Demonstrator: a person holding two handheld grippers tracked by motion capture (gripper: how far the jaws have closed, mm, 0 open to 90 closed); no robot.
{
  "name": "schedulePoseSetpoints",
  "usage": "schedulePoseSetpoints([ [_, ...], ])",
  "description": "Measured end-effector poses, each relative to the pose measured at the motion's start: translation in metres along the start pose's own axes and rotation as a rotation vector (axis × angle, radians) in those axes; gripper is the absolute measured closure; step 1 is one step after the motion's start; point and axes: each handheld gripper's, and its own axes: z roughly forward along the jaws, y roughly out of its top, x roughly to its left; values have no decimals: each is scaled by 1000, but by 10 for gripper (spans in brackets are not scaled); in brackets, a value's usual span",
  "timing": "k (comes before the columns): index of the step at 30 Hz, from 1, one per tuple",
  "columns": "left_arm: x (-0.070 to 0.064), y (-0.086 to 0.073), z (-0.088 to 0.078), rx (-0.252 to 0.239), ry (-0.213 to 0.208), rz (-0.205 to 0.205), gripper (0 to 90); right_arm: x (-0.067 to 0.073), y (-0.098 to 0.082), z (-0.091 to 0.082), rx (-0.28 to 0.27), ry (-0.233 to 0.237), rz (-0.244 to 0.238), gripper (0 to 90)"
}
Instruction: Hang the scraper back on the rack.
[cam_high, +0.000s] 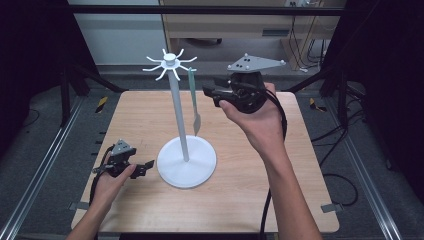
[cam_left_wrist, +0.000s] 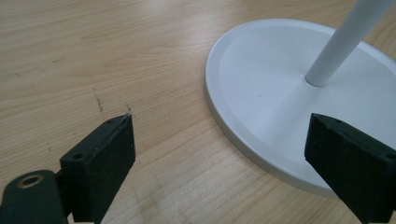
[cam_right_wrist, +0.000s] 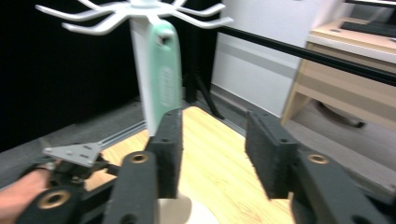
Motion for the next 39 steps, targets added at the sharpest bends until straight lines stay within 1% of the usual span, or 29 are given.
schedulePoseSetpoints([
  [4,0,0,0,-5,3,-2,83,-7,-8,-2,7,-67,-6,416],
  [5,0,0,0,-5,3,-4,83,-8,-11,-2,9,-99,-2,356],
  [6,0,0,0,-6,5,-4,83,-10,-14,-2,15,-120,-5,333],
  [9,1,0,0,-10,6,-7,82,-16,-25,-3,38,-162,5,240],
  [12,1,0,-1,-11,8,-7,82,-21,-35,-4,52,-187,25,171],
  [15,1,0,-1,-12,10,-8,80,-27,-46,-6,54,-207,28,131],
  [16,1,0,-1,-16,11,-10,80,-28,-50,-6,58,-214,36,115],
  [20,2,1,-2,-23,13,-11,79,-34,-66,-9,59,-244,42,79],
  [24,2,1,-2,-25,17,-8,78,-39,-84,-11,62,-261,61,61],
  [26,2,1,-3,-26,19,-9,78,-41,-93,-12,67,-264,68,58],
  [27,2,1,-3,-27,20,-9,78,-41,-97,-12,68,-264,66,57],
  [28,2,1,-3,-28,21,-10,78,-42,-103,-12,76,-268,54,55],
  [29,3,0,-3,-30,23,-13,78,-42,-106,-13,80,-269,55,55],
  [31,3,0,-3,-32,25,-14,78,-44,-116,-13,94,-267,66,55],
  [37,4,0,-5,-32,29,-14,77,-46,-138,-16,109,-263,91,59],
  [39,4,0,-5,-34,29,-15,77,-47,-145,-16,121,-262,107,59],
])
